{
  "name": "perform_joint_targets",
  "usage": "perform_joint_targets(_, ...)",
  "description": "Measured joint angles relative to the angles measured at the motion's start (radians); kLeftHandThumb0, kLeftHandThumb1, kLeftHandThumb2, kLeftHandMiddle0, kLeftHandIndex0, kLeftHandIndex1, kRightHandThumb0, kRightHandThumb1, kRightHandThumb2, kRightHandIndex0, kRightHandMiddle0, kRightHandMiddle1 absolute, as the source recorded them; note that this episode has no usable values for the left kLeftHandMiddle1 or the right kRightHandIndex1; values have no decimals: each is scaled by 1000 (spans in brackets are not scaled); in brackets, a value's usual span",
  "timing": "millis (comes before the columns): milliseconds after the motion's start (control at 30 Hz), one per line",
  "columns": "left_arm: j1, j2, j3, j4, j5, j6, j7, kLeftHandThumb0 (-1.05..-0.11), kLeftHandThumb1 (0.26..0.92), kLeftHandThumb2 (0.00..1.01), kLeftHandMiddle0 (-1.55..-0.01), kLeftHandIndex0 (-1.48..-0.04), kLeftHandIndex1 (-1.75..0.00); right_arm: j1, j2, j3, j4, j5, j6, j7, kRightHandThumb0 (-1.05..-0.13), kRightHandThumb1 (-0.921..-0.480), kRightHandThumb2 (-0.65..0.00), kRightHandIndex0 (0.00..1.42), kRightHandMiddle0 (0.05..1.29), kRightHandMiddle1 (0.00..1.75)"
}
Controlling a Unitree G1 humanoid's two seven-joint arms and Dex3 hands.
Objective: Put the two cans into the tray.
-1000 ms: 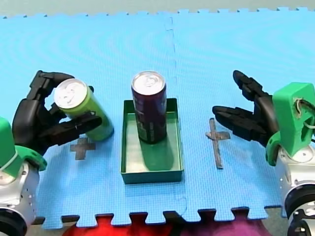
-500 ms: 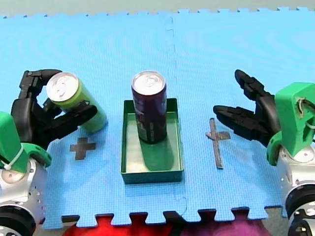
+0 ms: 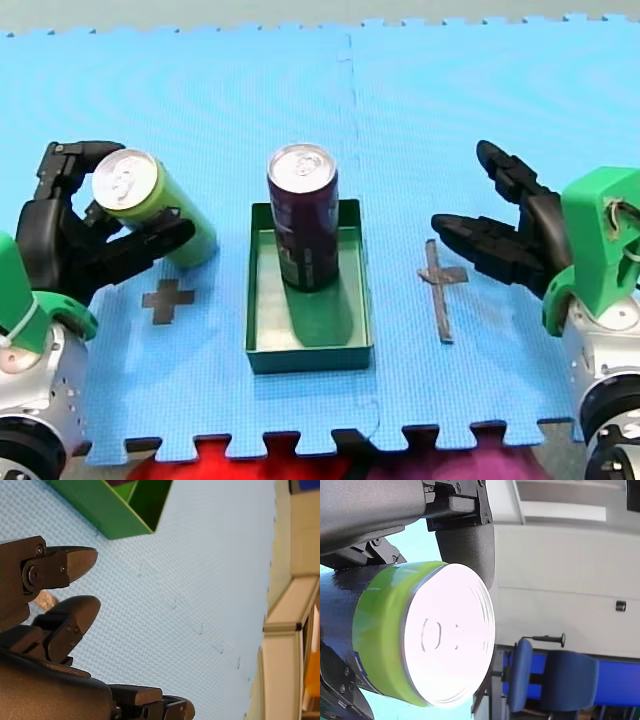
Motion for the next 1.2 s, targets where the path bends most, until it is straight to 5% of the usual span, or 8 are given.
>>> perform_joint_targets(233,40,0,-47,-130,48,37,13,-216,775,3,-874,-489,-1746,1,2,2,0,1,0,1,-1048,-921,-152,791,129,0)
perform_joint_targets(867,189,15,-132,-507,127,340,16,-205,767,0,-896,-505,-1746,7,19,6,1,0,0,1,-1048,-921,-160,807,120,1)
perform_joint_targets(1200,215,48,-150,-693,137,511,-6,-206,762,3,-898,-504,-1746,12,23,4,2,1,0,2,-1048,-921,-168,809,122,1)
